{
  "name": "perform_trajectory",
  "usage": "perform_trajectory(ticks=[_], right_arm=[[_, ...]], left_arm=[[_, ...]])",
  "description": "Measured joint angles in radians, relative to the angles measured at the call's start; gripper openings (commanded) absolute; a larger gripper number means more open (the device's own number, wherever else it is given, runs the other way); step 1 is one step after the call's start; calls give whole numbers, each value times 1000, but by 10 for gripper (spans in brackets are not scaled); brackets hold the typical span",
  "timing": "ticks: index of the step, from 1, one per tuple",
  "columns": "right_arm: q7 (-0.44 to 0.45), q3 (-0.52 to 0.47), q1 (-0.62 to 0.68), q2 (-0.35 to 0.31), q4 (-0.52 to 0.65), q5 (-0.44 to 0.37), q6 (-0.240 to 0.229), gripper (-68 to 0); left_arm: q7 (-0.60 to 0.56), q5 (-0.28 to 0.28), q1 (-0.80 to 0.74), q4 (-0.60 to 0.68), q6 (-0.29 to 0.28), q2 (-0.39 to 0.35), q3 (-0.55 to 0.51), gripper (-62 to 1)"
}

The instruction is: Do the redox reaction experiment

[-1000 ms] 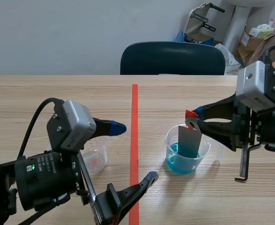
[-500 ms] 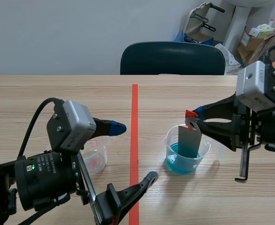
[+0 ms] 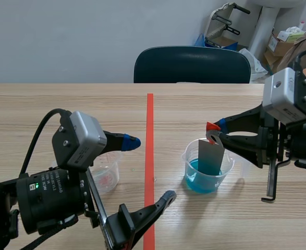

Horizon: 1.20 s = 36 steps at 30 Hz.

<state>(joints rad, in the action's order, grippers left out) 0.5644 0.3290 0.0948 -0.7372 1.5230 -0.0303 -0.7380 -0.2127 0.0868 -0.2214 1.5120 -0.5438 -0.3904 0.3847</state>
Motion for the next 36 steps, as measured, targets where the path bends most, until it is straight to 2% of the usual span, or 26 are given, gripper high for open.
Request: perform_trajectory(ticks=[8, 13, 17, 23, 36], right_arm=[[23, -3, 0, -8, 0, -3, 0, -669], [22, -45, 0, -8, 1, -21, -1, -669], [16, -50, 0, -28, 29, -79, -2, -669], [-3, -50, 0, -103, 109, -190, -1, -669], [-185, -77, 21, -220, 234, -475, -2, -669]], left_arm=[[0, 0, 0, 0, 0, 0, 0, 14], [0, 0, 0, 0, 0, 0, 0, 14], [0, 0, 0, 0, 0, 0, 0, 14], [0, 0, 0, 0, 0, 0, 0, 14], [0, 0, 0, 0, 0, 0, 0, 14]])
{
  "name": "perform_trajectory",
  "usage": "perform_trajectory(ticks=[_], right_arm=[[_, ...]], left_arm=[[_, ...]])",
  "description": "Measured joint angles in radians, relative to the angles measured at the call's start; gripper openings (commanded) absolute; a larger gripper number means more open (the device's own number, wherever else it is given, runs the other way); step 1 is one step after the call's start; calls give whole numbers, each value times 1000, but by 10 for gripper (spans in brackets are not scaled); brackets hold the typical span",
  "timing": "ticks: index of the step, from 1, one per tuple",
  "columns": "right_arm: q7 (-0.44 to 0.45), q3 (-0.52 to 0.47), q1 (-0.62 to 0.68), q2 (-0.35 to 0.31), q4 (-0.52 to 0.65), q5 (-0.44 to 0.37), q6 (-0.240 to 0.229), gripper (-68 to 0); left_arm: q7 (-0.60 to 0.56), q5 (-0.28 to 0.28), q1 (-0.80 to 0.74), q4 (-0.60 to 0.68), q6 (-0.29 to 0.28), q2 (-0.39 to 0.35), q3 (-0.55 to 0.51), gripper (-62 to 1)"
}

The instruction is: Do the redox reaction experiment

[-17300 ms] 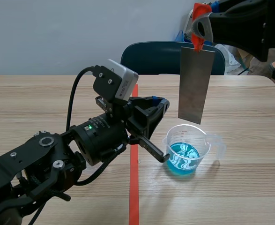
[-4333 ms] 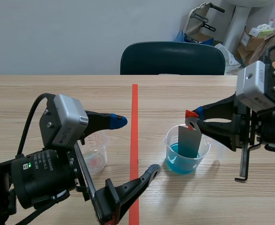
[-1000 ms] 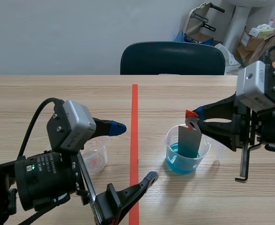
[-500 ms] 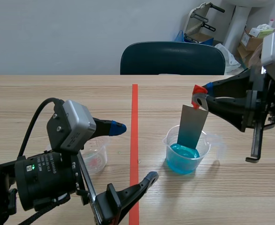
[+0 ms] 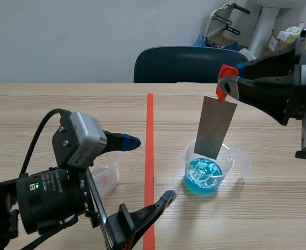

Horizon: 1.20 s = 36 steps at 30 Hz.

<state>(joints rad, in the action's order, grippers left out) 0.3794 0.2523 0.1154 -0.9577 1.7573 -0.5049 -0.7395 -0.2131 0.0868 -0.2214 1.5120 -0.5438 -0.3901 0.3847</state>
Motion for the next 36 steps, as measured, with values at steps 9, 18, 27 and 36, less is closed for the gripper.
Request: perform_trajectory(ticks=[9, 18, 27, 36], right_arm=[[-141, -89, 32, -23, 93, -120, 0, -669], [-341, -155, 32, -30, 179, -276, 0, -669], [-462, -241, 32, -30, 243, -386, 0, -669], [-531, -249, 32, -29, 262, -439, 0, -669]], left_arm=[[0, 0, 0, 0, 0, 0, 0, 14], [0, 0, 0, 0, 0, 0, 0, 14], [0, 0, 0, 0, 0, 0, 0, 14], [0, 0, 0, 0, 0, 0, 0, 14]])
